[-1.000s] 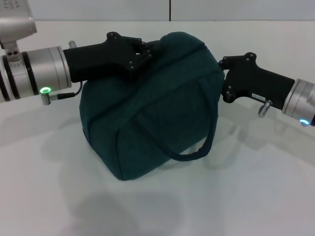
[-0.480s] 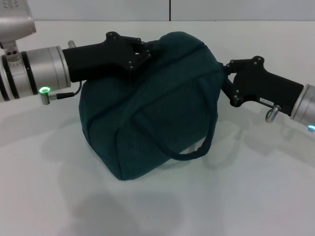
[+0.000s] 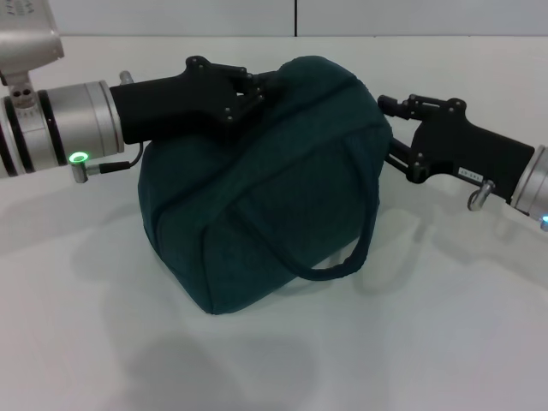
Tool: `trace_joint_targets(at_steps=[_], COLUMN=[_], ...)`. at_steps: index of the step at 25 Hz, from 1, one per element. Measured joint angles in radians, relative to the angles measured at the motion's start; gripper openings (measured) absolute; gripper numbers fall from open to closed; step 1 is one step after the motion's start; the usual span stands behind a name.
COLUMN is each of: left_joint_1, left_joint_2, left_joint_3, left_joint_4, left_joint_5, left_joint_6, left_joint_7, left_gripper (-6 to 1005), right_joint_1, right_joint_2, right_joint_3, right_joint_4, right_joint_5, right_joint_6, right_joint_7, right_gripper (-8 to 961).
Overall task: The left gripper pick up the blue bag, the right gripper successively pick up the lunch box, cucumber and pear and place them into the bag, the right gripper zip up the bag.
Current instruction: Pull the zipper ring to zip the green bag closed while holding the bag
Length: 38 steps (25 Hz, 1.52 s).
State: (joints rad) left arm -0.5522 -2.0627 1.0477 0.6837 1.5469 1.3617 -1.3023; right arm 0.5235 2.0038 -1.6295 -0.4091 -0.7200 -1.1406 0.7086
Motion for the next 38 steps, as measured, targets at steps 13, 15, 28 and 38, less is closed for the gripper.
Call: trace_joint_targets(at_steps=[13, 15, 28, 38], left_joint_1=[-0.001, -0.001, -0.008, -0.009], left_joint_2=[-0.003, -0.003, -0.001, 0.0], left_joint_3=[0.0, 0.0, 0.0, 0.0], left_joint_4=[0.0, 0.0, -0.001, -0.001], left_joint_5=[0.001, 0.001, 0.001, 0.002], left_joint_6=[-0.001, -0.001, -0.003, -0.003], left_joint_7=[0.0, 0.0, 0.0, 0.0], left_gripper=[94, 94, 96, 98], right_joint_1=[0.014, 0.021, 0.022, 0.011], right_joint_2=[0.014, 0.013, 0.01, 0.01], right_joint_3=[-0.018, -0.027, -0.035, -0.029], right_joint_4=[-0.067, -0.066, -0.058, -0.057], right_joint_5=[-0.001, -0.002, -0.013, -0.013], right_joint_6=[0.108, 0.109, 0.116, 0.093], right_joint_7=[-0.044, -0.041, -0.011, -0.018], right_gripper=[425, 423, 351, 87])
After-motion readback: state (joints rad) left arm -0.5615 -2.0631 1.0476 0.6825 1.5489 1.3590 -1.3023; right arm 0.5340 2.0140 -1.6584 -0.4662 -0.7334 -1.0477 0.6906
